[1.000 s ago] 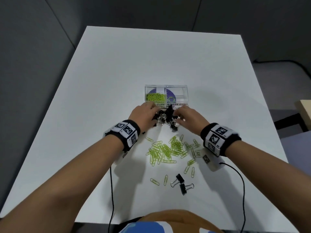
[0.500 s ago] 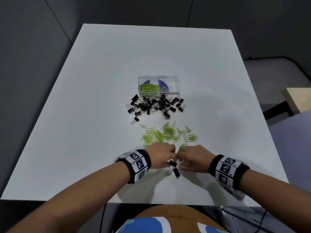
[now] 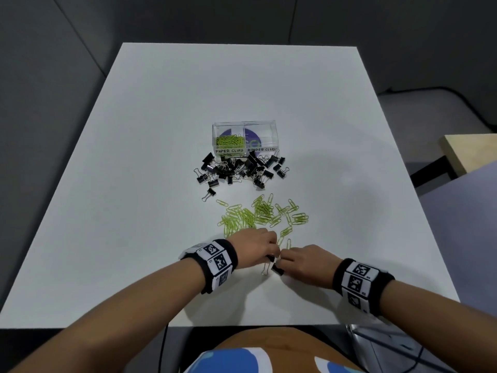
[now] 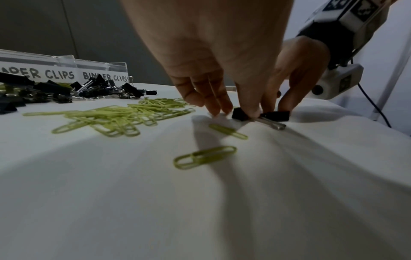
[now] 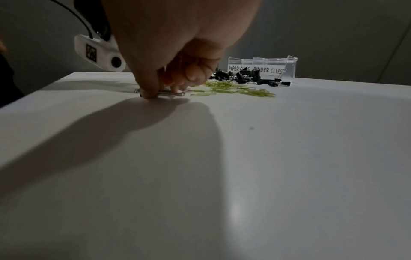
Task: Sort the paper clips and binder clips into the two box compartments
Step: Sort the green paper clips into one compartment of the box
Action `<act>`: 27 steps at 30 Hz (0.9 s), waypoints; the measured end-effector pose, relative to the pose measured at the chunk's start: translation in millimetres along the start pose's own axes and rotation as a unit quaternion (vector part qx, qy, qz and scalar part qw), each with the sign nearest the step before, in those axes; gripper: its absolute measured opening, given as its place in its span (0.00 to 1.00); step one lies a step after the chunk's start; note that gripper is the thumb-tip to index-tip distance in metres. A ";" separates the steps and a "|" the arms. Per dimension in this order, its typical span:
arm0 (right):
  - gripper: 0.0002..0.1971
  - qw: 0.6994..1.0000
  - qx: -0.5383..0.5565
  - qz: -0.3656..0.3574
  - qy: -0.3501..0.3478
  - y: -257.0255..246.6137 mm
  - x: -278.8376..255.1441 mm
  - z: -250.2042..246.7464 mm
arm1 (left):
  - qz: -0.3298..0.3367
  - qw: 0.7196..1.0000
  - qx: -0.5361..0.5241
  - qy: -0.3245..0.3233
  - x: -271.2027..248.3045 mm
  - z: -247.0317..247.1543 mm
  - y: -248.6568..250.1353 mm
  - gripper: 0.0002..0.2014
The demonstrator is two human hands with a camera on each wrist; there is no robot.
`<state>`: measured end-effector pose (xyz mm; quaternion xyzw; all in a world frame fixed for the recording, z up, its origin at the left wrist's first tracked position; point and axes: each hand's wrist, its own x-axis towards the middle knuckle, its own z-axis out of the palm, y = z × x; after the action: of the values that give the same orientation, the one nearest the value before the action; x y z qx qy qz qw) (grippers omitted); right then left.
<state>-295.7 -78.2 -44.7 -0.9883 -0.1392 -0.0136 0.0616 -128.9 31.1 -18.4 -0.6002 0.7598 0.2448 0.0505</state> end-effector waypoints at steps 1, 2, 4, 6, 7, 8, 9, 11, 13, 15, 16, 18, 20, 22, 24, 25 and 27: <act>0.08 1.000 -0.008 -0.001 -0.002 3.2 -0.5 0.4 | -0.011 1.000 -0.010 0.003 0.7 -1.1 -2.7 0.15; 0.06 1.000 -0.011 0.005 -0.004 6.3 -1.2 0.0 | -0.024 0.999 -0.020 0.007 0.8 -1.7 -6.0 0.15; 0.07 1.000 -0.002 0.027 -0.004 12.4 -0.8 -2.9 | -0.056 0.998 -0.039 0.009 -0.2 -2.3 -13.5 0.14; 0.08 0.999 0.014 0.038 -0.018 16.6 1.6 -4.3 | -0.086 0.995 -0.054 0.001 -1.8 -3.4 -18.5 0.14; 0.08 0.998 0.023 0.043 -0.031 17.6 4.0 -4.8 | -0.094 0.994 -0.059 -0.006 -2.3 -4.5 -19.7 0.14; 0.07 0.997 0.033 0.051 -0.045 17.6 7.1 -6.2 | -0.098 0.993 -0.060 -0.015 -2.3 -5.4 -20.2 0.16; 0.07 0.996 0.044 0.060 -0.055 18.1 10.1 -6.5 | -0.100 0.993 -0.060 -0.024 -1.8 -6.3 -20.3 0.16; 0.09 0.992 0.065 0.082 -0.071 18.5 17.2 -9.9 | -0.095 0.993 -0.056 -0.039 0.2 -7.9 -21.2 0.16; 0.10 0.988 0.091 0.083 -0.089 20.2 21.7 -10.9 | -0.086 0.994 -0.051 -0.047 2.0 -9.4 -22.0 0.15; 0.09 0.984 0.119 0.079 -0.111 22.8 25.9 -12.4 | -0.074 0.995 -0.038 -0.050 2.8 -9.7 -22.5 0.15; 0.09 0.982 0.127 0.078 -0.120 23.0 28.0 -14.2 | -0.067 0.996 -0.028 -0.050 3.2 -9.3 -22.5 0.15; 0.09 0.981 0.121 0.079 -0.129 23.6 30.3 -17.3 | -0.057 0.997 -0.008 -0.058 3.6 -9.6 -21.1 0.15; 0.08 0.982 0.108 0.078 -0.133 26.2 32.0 -17.7 | -0.046 0.996 0.003 -0.072 3.8 -10.5 -20.4 0.17; 0.06 0.983 0.098 0.067 -0.138 32.5 34.4 -20.5 | -0.033 0.996 0.004 -0.088 3.3 -12.6 -21.4 0.20; 0.04 0.986 0.074 0.066 -0.130 40.9 38.2 -24.2 | -0.023 0.995 0.005 -0.095 3.4 -14.4 -23.4 0.23; 0.04 0.988 0.072 0.071 -0.119 44.2 41.3 -28.1 | -0.019 0.995 0.009 -0.096 3.7 -16.0 -24.8 0.23; 0.06 0.982 0.090 0.111 -0.122 50.5 51.6 -41.1 | -0.029 0.995 0.014 -0.097 4.5 -20.6 -28.0 0.22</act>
<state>-232.5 -117.4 -7.6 -0.9822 -0.0362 0.1266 0.1336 -99.4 13.7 -10.7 -0.5943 0.7371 0.2899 0.1395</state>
